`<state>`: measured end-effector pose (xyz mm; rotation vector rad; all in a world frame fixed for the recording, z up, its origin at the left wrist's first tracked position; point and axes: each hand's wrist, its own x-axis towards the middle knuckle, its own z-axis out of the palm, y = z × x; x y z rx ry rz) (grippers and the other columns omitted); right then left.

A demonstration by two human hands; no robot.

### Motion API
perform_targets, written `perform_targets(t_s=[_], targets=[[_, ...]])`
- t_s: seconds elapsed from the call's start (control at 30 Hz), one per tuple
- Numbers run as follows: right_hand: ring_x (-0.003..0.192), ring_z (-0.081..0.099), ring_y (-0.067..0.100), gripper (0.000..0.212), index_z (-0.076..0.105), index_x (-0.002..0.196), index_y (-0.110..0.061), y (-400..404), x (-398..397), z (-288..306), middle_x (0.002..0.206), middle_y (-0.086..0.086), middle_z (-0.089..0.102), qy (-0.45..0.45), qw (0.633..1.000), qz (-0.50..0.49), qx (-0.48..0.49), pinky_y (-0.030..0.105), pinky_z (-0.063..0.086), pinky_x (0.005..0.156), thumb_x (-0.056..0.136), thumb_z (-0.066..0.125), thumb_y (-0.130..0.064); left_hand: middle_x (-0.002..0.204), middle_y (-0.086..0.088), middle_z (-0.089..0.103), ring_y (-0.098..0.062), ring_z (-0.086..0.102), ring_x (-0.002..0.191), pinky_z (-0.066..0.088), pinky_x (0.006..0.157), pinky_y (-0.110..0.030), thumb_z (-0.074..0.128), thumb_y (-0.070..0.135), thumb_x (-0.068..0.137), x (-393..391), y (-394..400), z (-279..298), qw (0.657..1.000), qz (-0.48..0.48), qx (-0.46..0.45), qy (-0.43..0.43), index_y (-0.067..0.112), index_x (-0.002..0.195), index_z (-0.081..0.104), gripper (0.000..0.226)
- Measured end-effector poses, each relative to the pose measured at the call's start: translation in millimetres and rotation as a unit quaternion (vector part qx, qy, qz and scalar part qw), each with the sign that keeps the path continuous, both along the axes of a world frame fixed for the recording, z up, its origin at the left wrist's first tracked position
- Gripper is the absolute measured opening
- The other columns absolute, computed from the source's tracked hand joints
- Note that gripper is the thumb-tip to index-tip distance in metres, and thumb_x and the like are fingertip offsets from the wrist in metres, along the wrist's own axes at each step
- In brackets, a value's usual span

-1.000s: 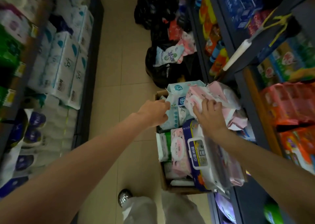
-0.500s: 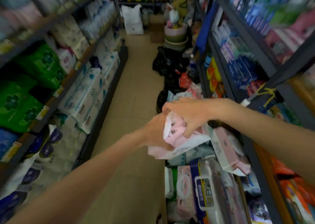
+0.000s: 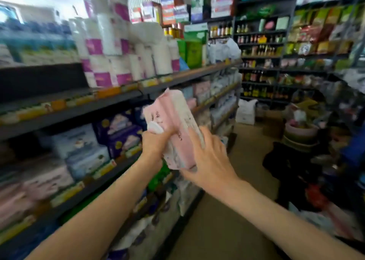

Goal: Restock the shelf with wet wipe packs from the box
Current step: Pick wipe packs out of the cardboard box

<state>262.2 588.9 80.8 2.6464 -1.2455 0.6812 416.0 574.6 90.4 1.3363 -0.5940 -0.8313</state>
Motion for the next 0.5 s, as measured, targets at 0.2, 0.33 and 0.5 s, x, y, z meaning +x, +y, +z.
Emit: perform_targets(t_s=[0.2, 0.33, 0.5], targets=[[0.134, 0.037, 0.040, 0.057, 0.025, 0.145, -0.024, 2, 134, 49, 0.151, 0.008, 0.020, -0.079, 0.926, 0.025, -0.369, 0.056, 0.032, 0.104, 0.091, 0.043, -0.023, 0.113, -0.013, 0.058, -0.027, 0.057, 0.092, 0.047, 0.082, -0.046, 0.056, 0.037, 0.084, 90, 74, 110, 0.955, -0.019, -0.153, 0.255, 0.014, 0.114, 0.048, 0.039], [0.121, 0.046, 0.038, 0.045, 0.027, 0.140, -0.032, 6, 213, 125, 0.143, 0.005, 0.026, -0.150, 0.862, 0.069, -0.480, 0.043, 0.050, 0.084, 0.099, 0.030, -0.013, 0.110, -0.015, 0.052, -0.031, 0.053, 0.092, 0.046, 0.069, -0.047, 0.053, 0.043, 0.084, 143, 122, 151, 0.951, 0.003, -0.180, 0.251, 0.014, 0.122, 0.045, 0.048], [0.105, 0.048, 0.038, 0.083, 0.027, 0.136, -0.025, 28, 298, 190, 0.132, 0.012, 0.026, -0.183, 0.883, 0.193, -0.386, 0.036, 0.053, 0.053, 0.067, 0.070, -0.009, 0.123, -0.015, 0.055, -0.028, 0.055, 0.109, 0.050, 0.087, -0.040, 0.060, 0.043, 0.081, 200, 174, 185, 0.950, 0.028, -0.249, 0.188, 0.013, 0.130, 0.045, 0.059]])
